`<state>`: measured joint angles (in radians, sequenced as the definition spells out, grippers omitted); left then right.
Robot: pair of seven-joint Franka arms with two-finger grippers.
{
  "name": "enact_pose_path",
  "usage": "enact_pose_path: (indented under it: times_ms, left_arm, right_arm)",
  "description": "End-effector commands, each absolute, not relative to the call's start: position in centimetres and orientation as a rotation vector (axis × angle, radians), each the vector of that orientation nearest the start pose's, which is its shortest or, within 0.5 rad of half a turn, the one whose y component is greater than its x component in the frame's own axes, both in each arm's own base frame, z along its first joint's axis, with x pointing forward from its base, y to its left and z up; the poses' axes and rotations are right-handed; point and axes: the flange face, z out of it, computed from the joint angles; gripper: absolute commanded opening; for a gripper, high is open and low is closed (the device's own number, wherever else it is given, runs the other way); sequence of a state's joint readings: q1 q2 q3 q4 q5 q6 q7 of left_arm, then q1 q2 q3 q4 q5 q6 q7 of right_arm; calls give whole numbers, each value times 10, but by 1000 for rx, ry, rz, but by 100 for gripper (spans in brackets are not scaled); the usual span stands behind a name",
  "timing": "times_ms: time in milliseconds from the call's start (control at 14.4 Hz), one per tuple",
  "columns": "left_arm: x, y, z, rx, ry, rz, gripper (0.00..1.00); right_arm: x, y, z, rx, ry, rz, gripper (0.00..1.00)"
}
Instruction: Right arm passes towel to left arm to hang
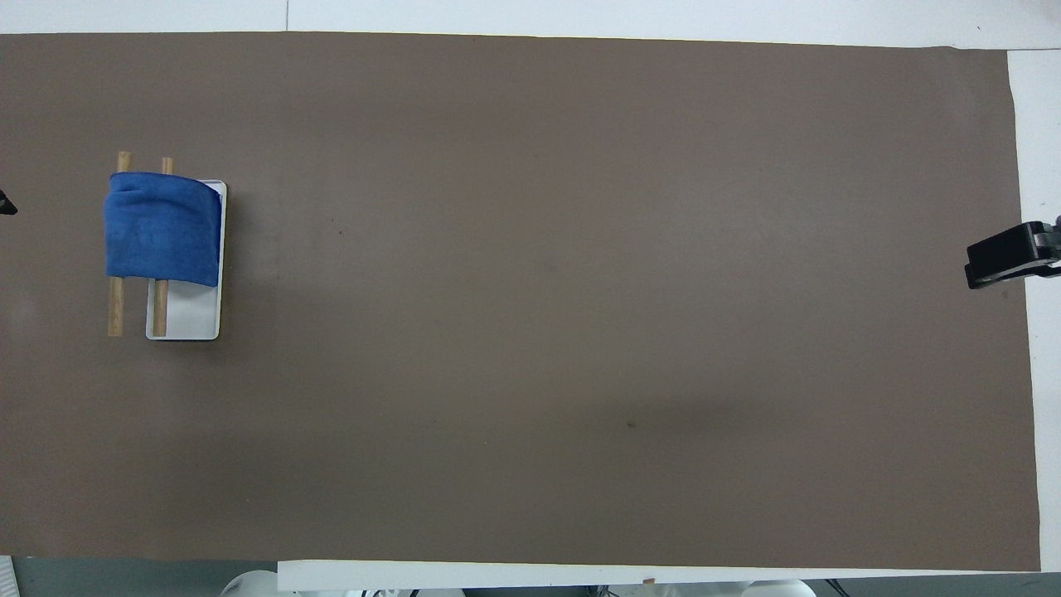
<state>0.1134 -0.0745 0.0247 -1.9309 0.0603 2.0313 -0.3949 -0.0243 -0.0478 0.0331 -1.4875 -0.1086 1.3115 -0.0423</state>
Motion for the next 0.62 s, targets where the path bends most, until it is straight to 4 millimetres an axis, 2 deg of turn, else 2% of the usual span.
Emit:
enact_pose_path:
  times_ms: [0,139,208,278,347,556]
  left_arm:
    - [546,27,588,-3022,-622,-142,100]
    - [545,-19,614,-3043,-503,-24,100]
    - [546,-42,620,-3049,-368,51,100]
    - [546,-56,630,-3066,-178,101,100]
    - [544,-58,639,-3070,-74,133,100]
    - [545,-62,637,-3115,81,163,100]
  right_arm:
    - [508,-13,661,-3234,-58,233,100]
    - [508,-11,656,-3229,-63,267,100]
    - [508,-12,656,-3229,-60,272,100]
    - [508,-14,656,-3228,-55,275,100]
    - [507,-16,657,-3227,-54,283,100]
    - [506,-13,655,-3191,-61,296,100]
